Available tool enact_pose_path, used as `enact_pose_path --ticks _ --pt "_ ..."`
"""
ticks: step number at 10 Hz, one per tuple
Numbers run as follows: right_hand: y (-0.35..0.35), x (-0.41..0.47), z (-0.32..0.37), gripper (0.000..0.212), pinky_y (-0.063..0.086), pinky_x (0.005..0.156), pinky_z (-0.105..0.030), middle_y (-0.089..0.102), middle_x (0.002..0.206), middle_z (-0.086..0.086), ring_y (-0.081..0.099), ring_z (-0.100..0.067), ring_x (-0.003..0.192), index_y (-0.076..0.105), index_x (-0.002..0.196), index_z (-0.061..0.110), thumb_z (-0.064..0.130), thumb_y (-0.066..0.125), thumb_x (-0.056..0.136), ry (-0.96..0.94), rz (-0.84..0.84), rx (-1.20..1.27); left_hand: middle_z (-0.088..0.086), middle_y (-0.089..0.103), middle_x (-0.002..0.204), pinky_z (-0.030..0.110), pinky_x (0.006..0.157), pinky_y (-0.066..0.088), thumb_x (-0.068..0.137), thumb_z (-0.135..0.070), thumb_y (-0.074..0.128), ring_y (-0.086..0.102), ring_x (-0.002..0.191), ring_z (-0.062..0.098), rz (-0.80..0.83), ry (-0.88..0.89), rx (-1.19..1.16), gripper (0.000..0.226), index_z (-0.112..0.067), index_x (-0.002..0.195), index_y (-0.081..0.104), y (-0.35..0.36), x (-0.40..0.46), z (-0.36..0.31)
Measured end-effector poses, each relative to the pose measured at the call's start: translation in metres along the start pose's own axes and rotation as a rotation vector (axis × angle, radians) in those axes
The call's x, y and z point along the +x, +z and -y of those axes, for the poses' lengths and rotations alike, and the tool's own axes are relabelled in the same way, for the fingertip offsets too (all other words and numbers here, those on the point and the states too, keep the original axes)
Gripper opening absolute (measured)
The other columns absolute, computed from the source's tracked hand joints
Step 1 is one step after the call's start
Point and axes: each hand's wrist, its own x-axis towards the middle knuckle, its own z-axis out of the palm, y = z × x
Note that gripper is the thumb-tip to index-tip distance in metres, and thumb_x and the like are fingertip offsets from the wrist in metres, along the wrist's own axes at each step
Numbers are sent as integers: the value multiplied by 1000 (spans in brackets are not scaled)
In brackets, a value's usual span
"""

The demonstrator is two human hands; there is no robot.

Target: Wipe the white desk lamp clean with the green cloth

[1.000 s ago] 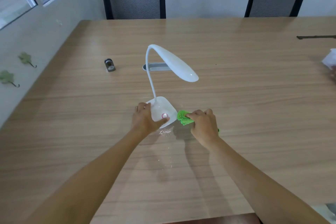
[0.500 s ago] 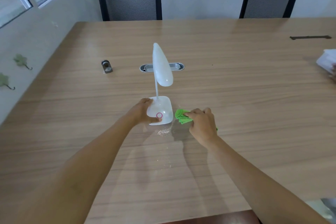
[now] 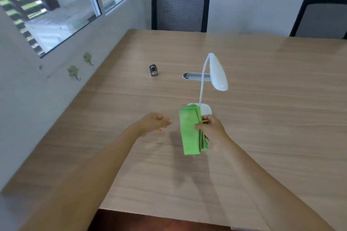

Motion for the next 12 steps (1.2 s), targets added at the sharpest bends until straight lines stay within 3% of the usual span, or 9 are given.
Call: enact_pose_path --ticks 1,2,3,4,7,8,9,11,12 --pt "46 5 2 21 55 61 -28 62 88 -13 62 -24 76 59 96 3 -9 55 79 140 134 275 5 67 99 36 98 45 85 -21 66 59 97 21 121 -146 -127 14 -16 98 67 -27 -25 27" --pt "92 9 1 27 51 84 -41 63 95 -14 61 -27 87 56 105 0 -12 50 82 259 200 469 4 67 95 26 84 52 85 -28 65 62 90 16 162 -241 -269 15 -17 95 65 -47 -44 51" --pt "129 8 0 22 53 80 -42 61 88 -12 59 -24 80 56 91 8 -12 48 84 346 246 511 4 67 95 18 67 56 87 -17 63 65 82 11 90 -268 -394 16 -12 103 61 -68 -56 69" --pt "159 7 0 26 58 57 -37 60 84 -11 58 -24 78 54 97 11 -10 47 83 394 264 532 4 65 96 21 74 56 88 -5 56 64 83 12 49 -302 -507 17 -13 103 57 -90 -63 81" --pt "197 20 3 35 50 76 -37 59 78 -13 60 -23 72 52 117 -2 2 61 83 395 182 347 3 60 79 15 43 49 82 -8 58 58 68 12 -290 -397 -440 10 -12 90 58 -137 -54 97" --pt "202 22 -1 35 51 80 -36 60 79 -15 60 -23 70 53 114 -4 0 64 81 428 196 291 7 62 79 22 55 55 78 -3 65 60 68 17 -522 -292 -380 14 -14 73 58 -142 -32 105" --pt "207 22 -6 31 53 76 -35 60 82 -17 61 -25 73 54 110 -5 1 64 82 482 201 256 5 62 85 16 57 48 78 -4 65 58 79 19 -653 -178 -153 16 -6 95 65 -135 -23 104" --pt "209 14 -12 27 53 33 -27 61 79 -21 60 -24 57 53 96 -4 14 68 82 526 172 191 21 65 115 34 85 47 84 -20 59 61 107 34 -723 -136 275 32 0 108 63 -123 -13 109" --pt "187 11 -15 22 55 39 -29 59 70 -15 60 -22 49 54 77 2 19 65 84 372 36 104 25 52 125 41 97 42 85 -26 57 50 116 39 -802 -97 463 46 0 123 54 -115 -10 100"
